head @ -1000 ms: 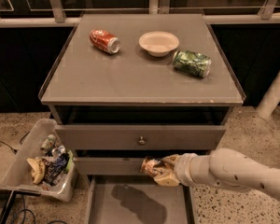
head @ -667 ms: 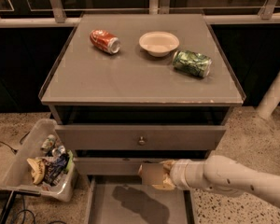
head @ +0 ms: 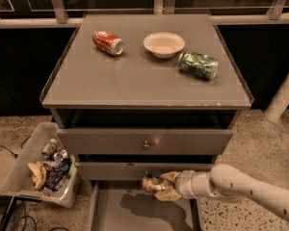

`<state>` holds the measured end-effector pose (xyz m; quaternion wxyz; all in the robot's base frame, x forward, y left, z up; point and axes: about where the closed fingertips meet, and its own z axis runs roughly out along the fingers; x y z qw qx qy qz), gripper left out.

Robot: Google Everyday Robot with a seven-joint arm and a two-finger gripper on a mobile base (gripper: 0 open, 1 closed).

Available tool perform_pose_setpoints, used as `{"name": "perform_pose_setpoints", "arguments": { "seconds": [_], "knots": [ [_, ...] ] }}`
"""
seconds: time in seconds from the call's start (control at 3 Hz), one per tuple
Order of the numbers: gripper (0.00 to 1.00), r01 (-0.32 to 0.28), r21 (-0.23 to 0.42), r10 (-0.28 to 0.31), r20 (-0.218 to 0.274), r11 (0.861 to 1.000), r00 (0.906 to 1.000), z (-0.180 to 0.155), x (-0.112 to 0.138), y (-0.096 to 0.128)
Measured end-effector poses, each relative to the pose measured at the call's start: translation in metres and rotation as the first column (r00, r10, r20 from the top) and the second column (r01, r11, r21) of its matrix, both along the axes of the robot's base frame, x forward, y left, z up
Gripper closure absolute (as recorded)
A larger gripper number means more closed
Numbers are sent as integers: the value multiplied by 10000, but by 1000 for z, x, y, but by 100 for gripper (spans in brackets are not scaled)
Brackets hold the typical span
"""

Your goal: Place orange can into bottom drawer

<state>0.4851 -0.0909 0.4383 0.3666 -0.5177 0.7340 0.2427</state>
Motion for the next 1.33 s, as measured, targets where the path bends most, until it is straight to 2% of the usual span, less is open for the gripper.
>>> {"name": "perform_pose_setpoints", "arguments": {
  "seconds": [0.33, 0.67, 1.0, 1.33],
  "knots": [
    [100, -411, 276, 418, -267, 9988, 9988, 0, -8, 6],
    [100, -400, 266, 407, -264, 9988, 9988, 0, -8, 6],
    [100, -421, 256, 436, -602, 9988, 9972, -18, -18, 14],
    [100, 271, 347, -224, -1292, 9990, 9914, -66, -44, 20]
  ]
}}
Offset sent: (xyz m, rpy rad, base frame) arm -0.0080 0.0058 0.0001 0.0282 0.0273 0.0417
